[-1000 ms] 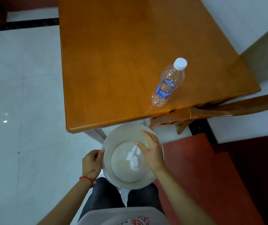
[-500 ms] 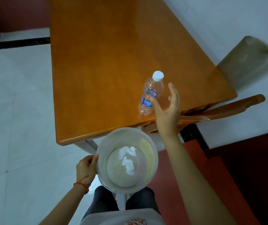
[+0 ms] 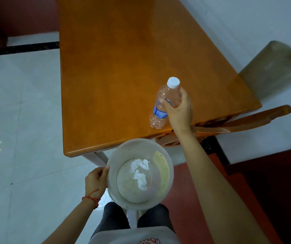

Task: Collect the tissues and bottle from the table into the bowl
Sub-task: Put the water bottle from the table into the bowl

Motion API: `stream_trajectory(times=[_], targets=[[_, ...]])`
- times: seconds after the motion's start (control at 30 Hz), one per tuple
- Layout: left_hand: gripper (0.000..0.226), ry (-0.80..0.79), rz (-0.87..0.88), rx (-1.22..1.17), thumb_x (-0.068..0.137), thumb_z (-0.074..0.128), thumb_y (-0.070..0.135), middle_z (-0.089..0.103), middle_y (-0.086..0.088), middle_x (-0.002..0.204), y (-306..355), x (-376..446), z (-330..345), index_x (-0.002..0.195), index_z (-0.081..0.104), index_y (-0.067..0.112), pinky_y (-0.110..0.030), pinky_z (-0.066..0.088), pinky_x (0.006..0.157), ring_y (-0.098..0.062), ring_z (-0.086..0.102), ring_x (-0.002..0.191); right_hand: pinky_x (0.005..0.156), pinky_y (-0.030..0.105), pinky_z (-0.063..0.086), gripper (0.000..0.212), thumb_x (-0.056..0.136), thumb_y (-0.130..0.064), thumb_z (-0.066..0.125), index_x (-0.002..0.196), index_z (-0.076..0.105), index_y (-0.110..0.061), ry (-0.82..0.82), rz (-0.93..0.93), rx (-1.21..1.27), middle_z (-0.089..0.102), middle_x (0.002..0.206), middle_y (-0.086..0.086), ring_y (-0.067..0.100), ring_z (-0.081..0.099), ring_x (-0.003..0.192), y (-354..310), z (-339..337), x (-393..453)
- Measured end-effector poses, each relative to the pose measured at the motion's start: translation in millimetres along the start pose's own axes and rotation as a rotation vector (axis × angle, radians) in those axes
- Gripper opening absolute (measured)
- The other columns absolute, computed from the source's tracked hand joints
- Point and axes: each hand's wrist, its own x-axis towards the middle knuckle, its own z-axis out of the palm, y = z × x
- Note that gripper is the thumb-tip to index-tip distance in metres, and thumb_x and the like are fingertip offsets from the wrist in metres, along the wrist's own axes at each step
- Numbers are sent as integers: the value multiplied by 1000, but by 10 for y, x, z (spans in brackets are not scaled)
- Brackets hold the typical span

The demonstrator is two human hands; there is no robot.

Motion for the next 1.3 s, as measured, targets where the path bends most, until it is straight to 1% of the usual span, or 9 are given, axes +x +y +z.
stream_trajectory(times=[0.1, 0.2, 0.4, 0.5, 0.87, 0.97, 1.07, 1.13, 1.3], targets=[[34, 2, 7, -4, 90, 48, 25, 62, -12, 80, -3, 2, 8, 89, 67, -3, -39, 46, 81, -31, 56, 74, 97, 38, 48, 65, 74, -31, 73, 130, 44, -16, 6, 6, 27, 54, 131, 3, 18, 51, 118, -95, -73, -87], [33, 3, 7, -8, 90, 48, 25, 61, -11, 79, -13, -2, 17, 89, 67, -3, -40, 46, 81, -31, 56, 75, 89, 35, 52, 61, 74, -32, 74, 126, 47, -19, -32, 17, 83, 59, 118, -1, 16, 57, 106, -178, -147, -268], [32, 7, 11, -17, 90, 49, 23, 61, -11, 77, -34, -16, 27, 86, 67, -3, -33, 41, 75, -30, 55, 73, 84, 33, 51, 57, 71, -36, 75, 121, 50, -23, -302, 97, 3, 59, 110, -3, 17, 58, 102, 129, -28, -797], [32, 9, 3, -17, 90, 48, 24, 61, -11, 77, -62, -23, 26, 85, 67, -2, -33, 41, 75, -30, 55, 73, 83, 28, 46, 55, 72, -40, 73, 120, 51, -26, -414, 139, -95, 58, 113, -2, 15, 55, 104, 445, 142, -1059], [30, 32, 8, 6, 90, 50, 22, 61, -11, 73, -162, -167, 17, 81, 68, -1, -31, 40, 71, -27, 54, 71, 96, 33, 43, 58, 83, -39, 62, 132, 40, -17, -631, 241, -381, 56, 130, 6, 23, 52, 118, 1012, 426, -1327], [30, 39, -6, -2, 90, 50, 22, 61, -11, 73, -195, -224, 22, 82, 68, -1, -30, 39, 70, -25, 53, 70, 97, 35, 42, 58, 86, -36, 59, 135, 36, -15, -654, 209, -400, 53, 133, 9, 25, 49, 121, 1026, 403, -1320], [29, 53, -20, -4, 89, 51, 23, 60, -14, 69, -263, -263, 29, 71, 64, 4, -27, 40, 58, -27, 51, 67, 100, 33, 38, 55, 89, -32, 56, 136, 34, -14, -683, 126, -414, 47, 139, 9, 24, 43, 127, 1007, 330, -1309], [28, 72, -33, -5, 89, 51, 23, 60, -13, 68, -301, -300, 29, 69, 62, 6, -22, 40, 59, -27, 52, 66, 99, 30, 37, 52, 90, -30, 54, 135, 36, -15, -679, 21, -428, 45, 140, 7, 22, 42, 128, 984, 268, -1294], [30, 127, -75, -29, 90, 51, 22, 62, -14, 71, -399, -414, 8, 77, 66, 0, -33, 42, 68, -33, 56, 71, 86, 23, 35, 40, 89, -21, 56, 126, 48, -10, -557, -166, -415, 52, 129, 9, 24, 50, 117, 1001, 74, -1274]])
